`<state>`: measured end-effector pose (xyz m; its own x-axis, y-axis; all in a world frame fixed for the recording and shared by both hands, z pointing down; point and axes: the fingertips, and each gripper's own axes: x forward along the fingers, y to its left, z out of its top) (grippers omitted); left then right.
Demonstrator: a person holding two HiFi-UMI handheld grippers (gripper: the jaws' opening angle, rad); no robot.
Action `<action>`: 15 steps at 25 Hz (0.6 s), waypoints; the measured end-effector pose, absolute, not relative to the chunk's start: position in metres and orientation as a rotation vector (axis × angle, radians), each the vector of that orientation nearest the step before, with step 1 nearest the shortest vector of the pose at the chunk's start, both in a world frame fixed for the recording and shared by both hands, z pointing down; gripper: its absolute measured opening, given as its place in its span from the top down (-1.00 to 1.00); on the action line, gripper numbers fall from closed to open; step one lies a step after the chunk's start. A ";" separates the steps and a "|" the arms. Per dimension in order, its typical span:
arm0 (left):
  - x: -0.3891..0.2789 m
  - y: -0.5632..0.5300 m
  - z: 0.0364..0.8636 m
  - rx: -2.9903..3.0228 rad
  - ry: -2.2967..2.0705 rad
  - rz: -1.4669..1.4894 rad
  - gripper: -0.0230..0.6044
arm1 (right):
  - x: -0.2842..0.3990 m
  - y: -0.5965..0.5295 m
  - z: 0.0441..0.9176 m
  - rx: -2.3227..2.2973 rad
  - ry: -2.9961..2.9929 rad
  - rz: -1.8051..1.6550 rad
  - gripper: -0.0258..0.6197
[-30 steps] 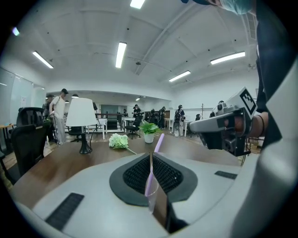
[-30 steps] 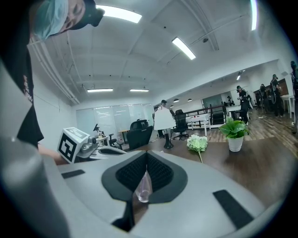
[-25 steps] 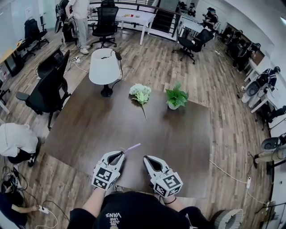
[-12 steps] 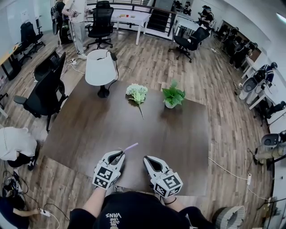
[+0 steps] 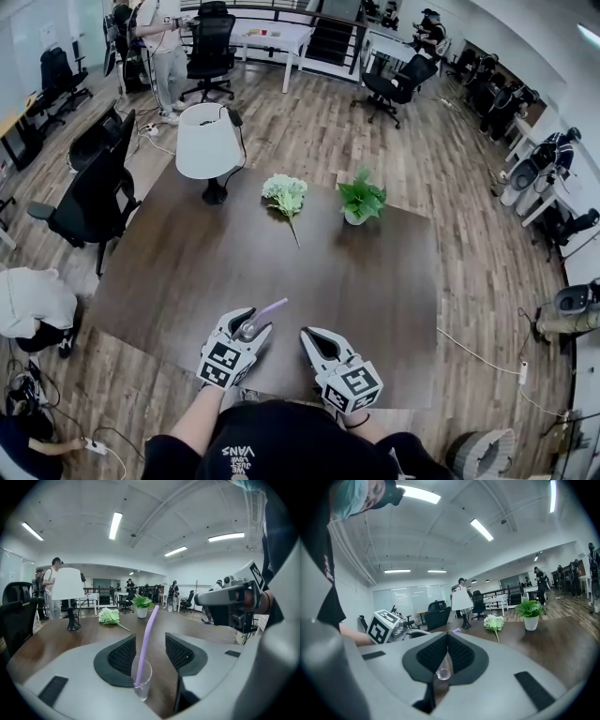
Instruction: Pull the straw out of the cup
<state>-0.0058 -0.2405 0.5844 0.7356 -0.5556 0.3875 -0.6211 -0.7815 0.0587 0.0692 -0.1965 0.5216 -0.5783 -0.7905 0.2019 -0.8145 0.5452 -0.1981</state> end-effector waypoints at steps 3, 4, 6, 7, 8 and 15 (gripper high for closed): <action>0.000 -0.243 0.589 2.764 -0.920 0.572 0.16 | 0.068 -0.196 0.521 1.394 -2.684 0.422 0.86; 0.002 -0.243 0.591 2.769 -0.919 0.584 0.15 | 0.068 -0.196 0.522 1.393 -2.685 0.422 0.86; 0.003 -0.245 0.591 2.774 -0.929 0.594 0.15 | 0.069 -0.196 0.522 1.388 -2.689 0.417 0.86; 0.003 -0.246 0.590 2.774 -0.936 0.596 0.15 | 0.069 -0.196 0.522 1.386 -2.691 0.416 0.86; 0.003 -0.247 0.590 2.775 -0.942 0.599 0.15 | 0.069 -0.196 0.521 1.386 -2.691 0.416 0.86; 0.003 -0.250 0.597 2.774 -0.951 0.663 0.15 | 0.070 -0.198 0.521 1.386 -2.690 0.419 0.86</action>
